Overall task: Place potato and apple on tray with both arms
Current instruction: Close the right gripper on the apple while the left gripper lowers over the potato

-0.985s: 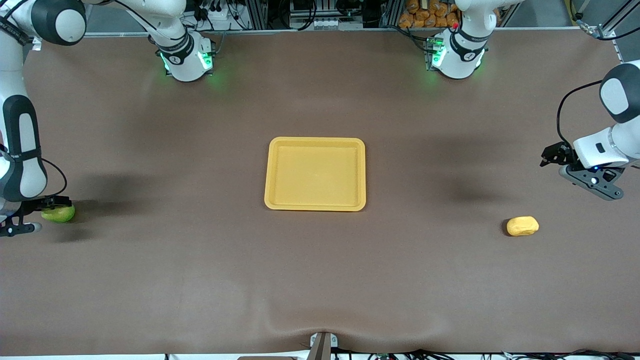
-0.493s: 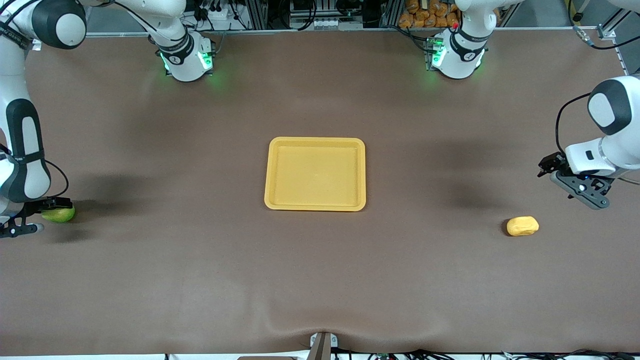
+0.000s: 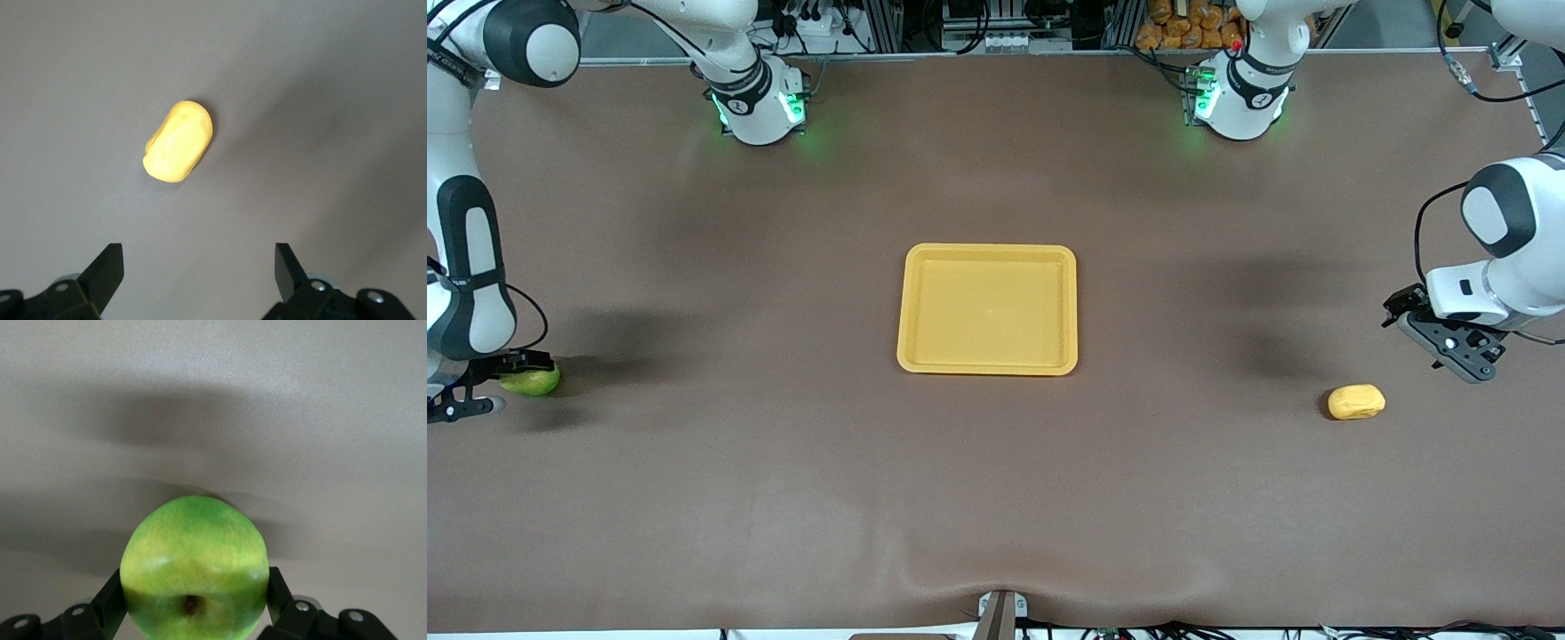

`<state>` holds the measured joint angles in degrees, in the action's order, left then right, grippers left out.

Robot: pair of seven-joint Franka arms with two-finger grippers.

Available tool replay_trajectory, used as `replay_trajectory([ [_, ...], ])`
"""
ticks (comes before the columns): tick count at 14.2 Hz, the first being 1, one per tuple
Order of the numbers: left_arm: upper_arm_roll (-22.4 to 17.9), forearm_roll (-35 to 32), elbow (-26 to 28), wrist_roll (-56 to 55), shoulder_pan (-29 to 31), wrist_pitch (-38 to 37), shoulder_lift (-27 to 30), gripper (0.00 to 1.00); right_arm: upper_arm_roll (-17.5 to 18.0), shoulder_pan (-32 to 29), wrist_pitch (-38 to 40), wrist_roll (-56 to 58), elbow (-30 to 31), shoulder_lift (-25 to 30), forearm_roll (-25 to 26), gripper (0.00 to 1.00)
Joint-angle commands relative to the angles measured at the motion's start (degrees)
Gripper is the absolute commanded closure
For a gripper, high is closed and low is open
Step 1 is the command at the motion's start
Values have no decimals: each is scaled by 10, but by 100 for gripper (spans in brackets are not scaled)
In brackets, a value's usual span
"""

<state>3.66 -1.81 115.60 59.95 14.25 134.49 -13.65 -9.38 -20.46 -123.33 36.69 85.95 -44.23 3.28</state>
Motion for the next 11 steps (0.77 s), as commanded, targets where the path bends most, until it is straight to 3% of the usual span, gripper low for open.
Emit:
replay_trajectory([
  [1, 4, 2, 0, 41, 6, 26, -11, 0, 10, -10, 7, 10, -14, -2, -5, 89],
  [5, 4, 3, -1, 98, 7, 60, -36, 0, 13, -1, 92, -6, -50, -1, -8, 100],
  [11, 8, 8, -3, 147, 7, 96, -65, 0, 15, 15, 172, -13, -68, 7, -21, 100],
])
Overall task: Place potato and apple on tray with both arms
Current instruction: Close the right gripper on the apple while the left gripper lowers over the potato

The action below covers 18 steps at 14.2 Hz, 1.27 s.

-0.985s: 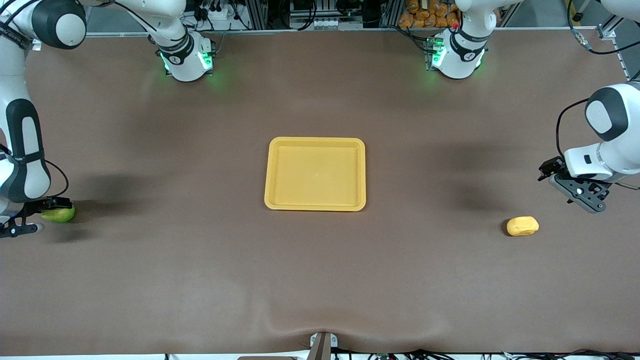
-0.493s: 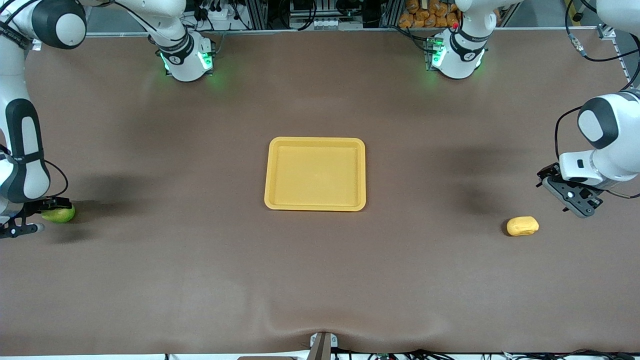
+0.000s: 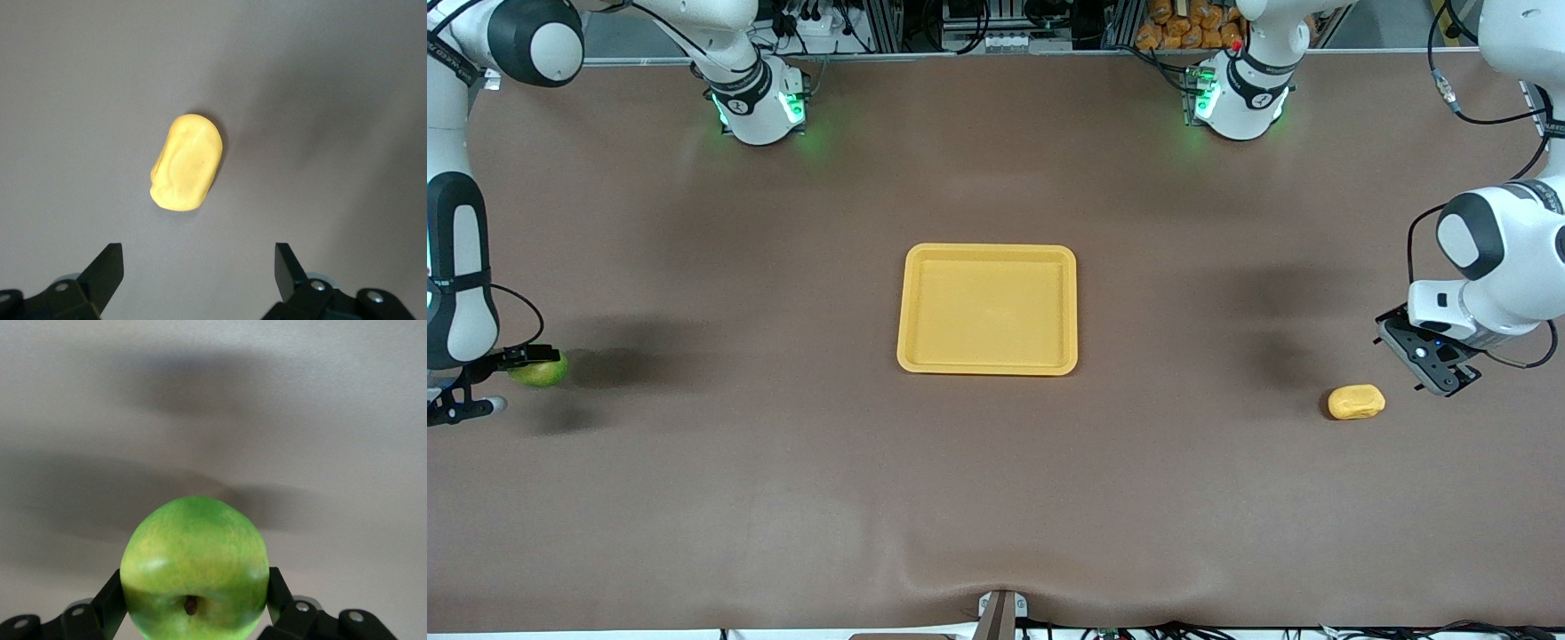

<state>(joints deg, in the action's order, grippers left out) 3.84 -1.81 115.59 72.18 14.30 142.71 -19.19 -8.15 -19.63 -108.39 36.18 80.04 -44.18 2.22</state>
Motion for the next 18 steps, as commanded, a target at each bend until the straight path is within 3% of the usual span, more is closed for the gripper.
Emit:
replay_trajectory([
  [1, 6, 8, -4, 31, 6, 17, -12, 0, 2, 9, 32, -14, -8, 10, -32, 100],
  [3, 7, 8, -5, 62, 6, 32, -28, 0, 2, 12, 45, -16, -8, 15, -60, 100],
  [18, 22, 8, -9, 200, 11, 117, -85, 0, 2, 59, 104, -112, -7, 69, -63, 100],
])
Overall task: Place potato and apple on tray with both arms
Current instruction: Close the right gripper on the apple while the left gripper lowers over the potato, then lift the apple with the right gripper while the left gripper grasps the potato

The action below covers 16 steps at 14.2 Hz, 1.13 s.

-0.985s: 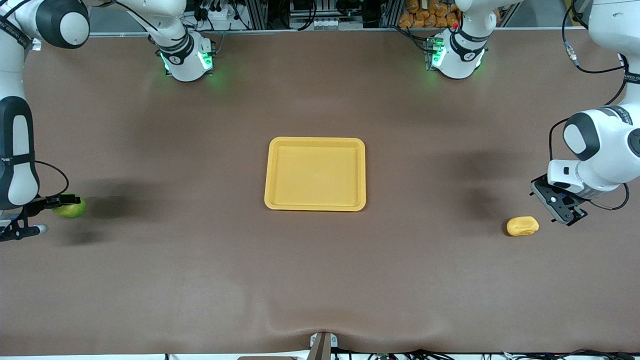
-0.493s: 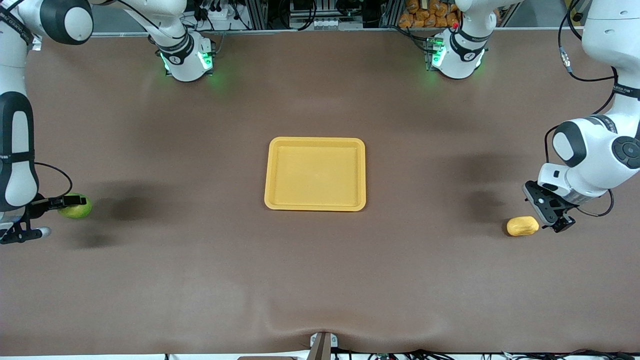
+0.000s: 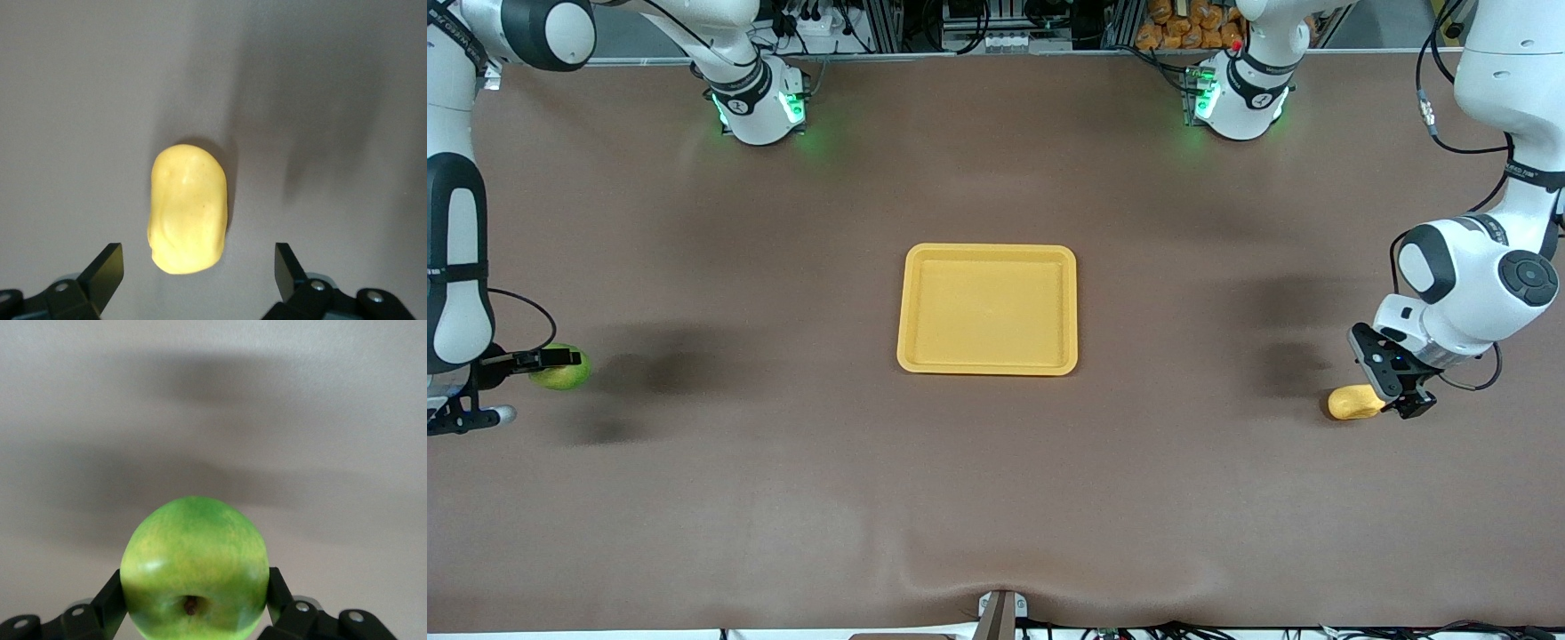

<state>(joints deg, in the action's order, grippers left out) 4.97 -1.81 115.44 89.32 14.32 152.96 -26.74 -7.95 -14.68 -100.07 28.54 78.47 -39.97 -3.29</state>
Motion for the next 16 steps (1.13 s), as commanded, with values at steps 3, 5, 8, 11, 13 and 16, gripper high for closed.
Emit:
replay_trajectory([
  [3, 16, 8, -8, 54, 15, 37, -22, 2, 0, 32, 52, -84, 9, 48, -8, 100],
  [5, 27, 8, -9, 60, 19, 47, -30, 2, 0, 49, 71, -116, 9, 59, -10, 100],
  [8, 33, 8, -10, 72, 27, 60, -38, 4, 0, 68, 87, -148, 10, 76, -22, 100],
  [11, 39, 8, -10, 81, 37, 63, -43, 11, 0, 90, 101, -196, 13, 88, -25, 100],
  [13, 41, 8, -11, 86, 39, 64, -45, 17, 0, 96, 109, -213, 14, 92, -34, 100],
  [16, 41, 8, -11, 86, 39, 69, -46, 25, 0, 114, 113, -252, 17, 103, -42, 100],
])
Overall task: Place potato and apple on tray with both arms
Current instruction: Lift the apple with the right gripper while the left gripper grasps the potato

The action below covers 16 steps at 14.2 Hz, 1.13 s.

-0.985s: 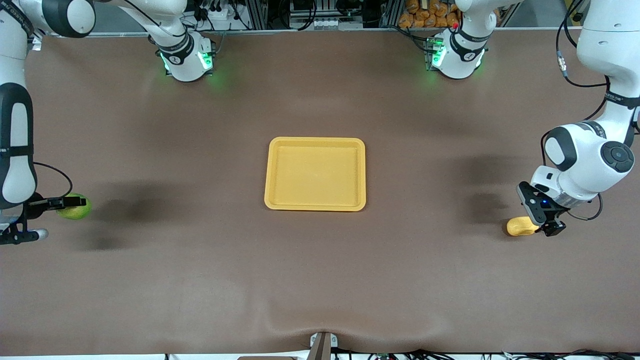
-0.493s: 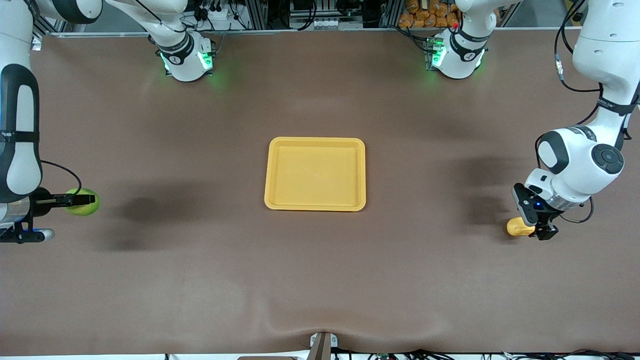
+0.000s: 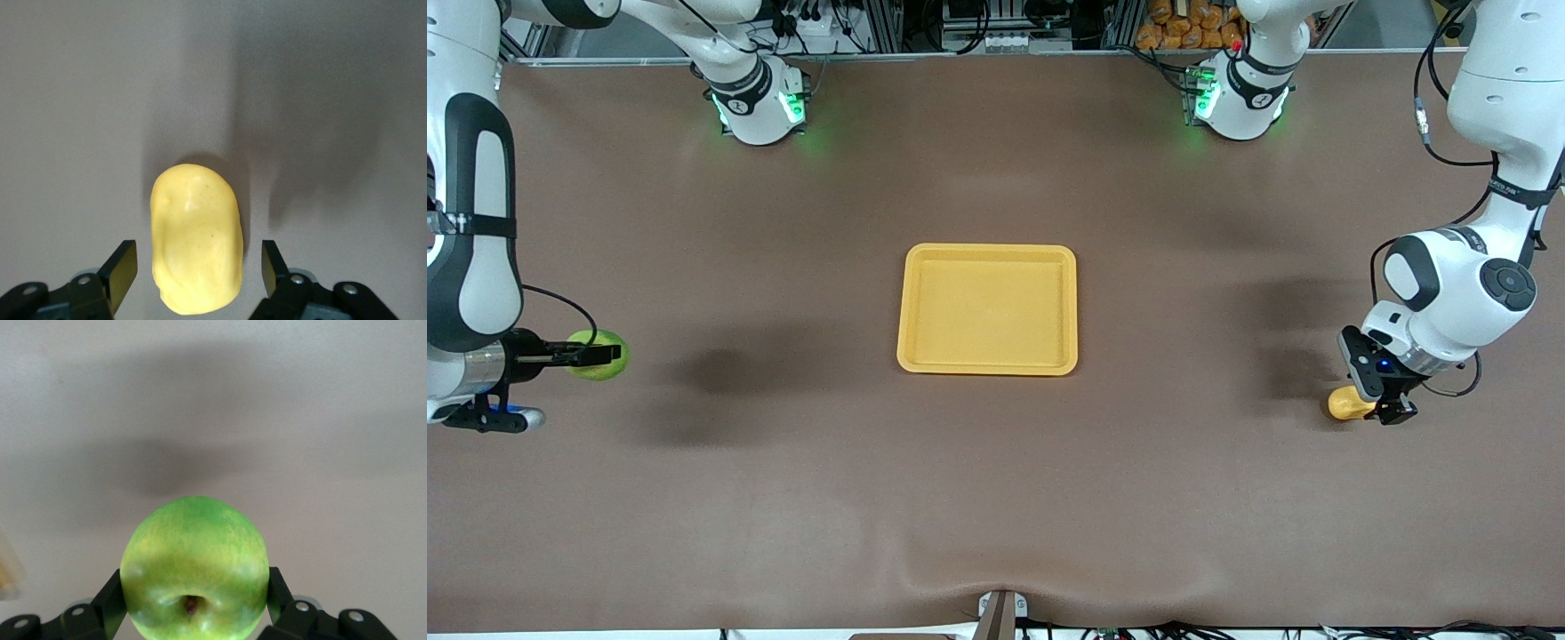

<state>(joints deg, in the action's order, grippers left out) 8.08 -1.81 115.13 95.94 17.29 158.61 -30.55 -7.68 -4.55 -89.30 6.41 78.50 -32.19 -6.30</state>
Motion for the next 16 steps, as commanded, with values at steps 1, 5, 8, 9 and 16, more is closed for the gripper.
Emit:
replay_trajectory([
  [1, 10, 8, -8, 20, 10, 13, -10, 28, -3, 19, 6, -40, 17, 27, -14, 100],
  [5, 10, 8, -8, 21, 9, 15, -12, 38, -3, 35, 6, -77, 33, 45, -27, 100],
  [8, 10, 8, -9, 21, 9, 15, -12, 53, -3, 57, 6, -125, 50, 65, -36, 100],
  [9, 11, 8, -10, 21, 9, 15, -12, 59, -3, 64, 6, -142, 51, 70, -36, 100],
  [16, 25, 14, -11, 15, 10, 15, -7, 80, -3, 124, 2, -255, 79, 96, -53, 100],
])
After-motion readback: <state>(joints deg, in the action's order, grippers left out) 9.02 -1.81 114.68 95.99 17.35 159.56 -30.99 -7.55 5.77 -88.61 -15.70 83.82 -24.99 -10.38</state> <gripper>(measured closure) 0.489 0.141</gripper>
